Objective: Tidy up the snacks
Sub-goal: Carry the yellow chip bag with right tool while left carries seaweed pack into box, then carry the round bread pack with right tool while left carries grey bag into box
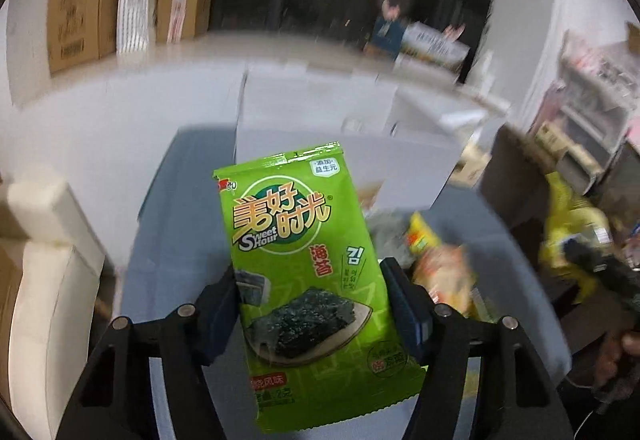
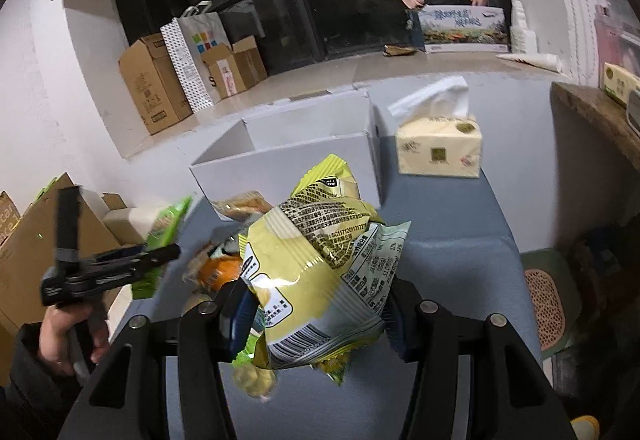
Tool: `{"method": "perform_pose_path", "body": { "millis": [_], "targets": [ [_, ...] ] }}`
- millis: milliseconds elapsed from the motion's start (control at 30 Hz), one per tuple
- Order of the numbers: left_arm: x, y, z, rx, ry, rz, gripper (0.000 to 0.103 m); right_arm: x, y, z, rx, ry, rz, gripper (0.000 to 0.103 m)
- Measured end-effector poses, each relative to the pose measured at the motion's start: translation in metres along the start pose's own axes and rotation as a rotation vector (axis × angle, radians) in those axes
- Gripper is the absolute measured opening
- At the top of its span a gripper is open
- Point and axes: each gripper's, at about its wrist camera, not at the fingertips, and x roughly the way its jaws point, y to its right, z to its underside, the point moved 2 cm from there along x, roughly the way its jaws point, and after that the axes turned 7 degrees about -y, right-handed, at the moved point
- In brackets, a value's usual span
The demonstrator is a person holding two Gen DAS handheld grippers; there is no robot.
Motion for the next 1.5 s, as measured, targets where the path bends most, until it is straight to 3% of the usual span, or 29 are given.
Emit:
{"method": "perform_pose_path", "body": {
  "millis": [233, 467, 633, 767, 800, 833, 867, 900, 1167, 1333, 1500],
  "targets": [
    [-0.007, 0.011, -0.083, 0.050, 0.089, 0.016, 0.072, 0.030, -0.028, -0.067, -0.104, 0.034, -0.027, 0.058],
    [0.046, 0.018, -0.171, 0.083, 0.075, 0.010, 0.072, 0.090, -0.021, -0.155, -0.079, 0.002, -0.023, 0.058],
    [0.094, 0.012, -0.200, 0.071, 0.030, -0.016, 0.072, 0.142, -0.006, -0.190, -0.058, -0.069, 0.010, 0.058],
    [0.121, 0.002, -0.205, 0.062, 0.006, -0.083, 0.077, 0.174, 0.012, -0.201, -0.003, -0.122, 0.010, 0.061],
    [0.127, -0.001, -0.202, 0.050, -0.006, -0.091, 0.082, 0.180, 0.015, -0.201, 0.015, -0.129, 0.002, 0.065],
    [0.132, -0.005, -0.200, 0.038, -0.026, -0.080, 0.095, 0.183, 0.018, -0.201, 0.028, -0.133, 0.002, 0.070],
    [0.136, -0.009, -0.198, 0.026, -0.042, -0.070, 0.102, 0.185, 0.020, -0.201, 0.033, -0.135, 0.003, 0.090],
    [0.137, -0.011, -0.195, 0.021, -0.045, -0.073, 0.103, 0.184, 0.021, -0.200, 0.034, -0.126, 0.010, 0.103],
    [0.113, -0.021, -0.184, 0.013, -0.019, -0.080, 0.103, 0.155, 0.012, -0.198, 0.020, -0.063, -0.027, 0.103],
    [0.062, -0.010, -0.172, 0.053, 0.042, -0.047, 0.103, 0.112, -0.004, -0.188, -0.046, 0.024, -0.029, 0.103],
    [0.000, 0.009, -0.123, 0.127, 0.128, -0.012, 0.103, 0.053, -0.019, -0.149, -0.101, 0.129, -0.079, 0.103]
  ]
}}
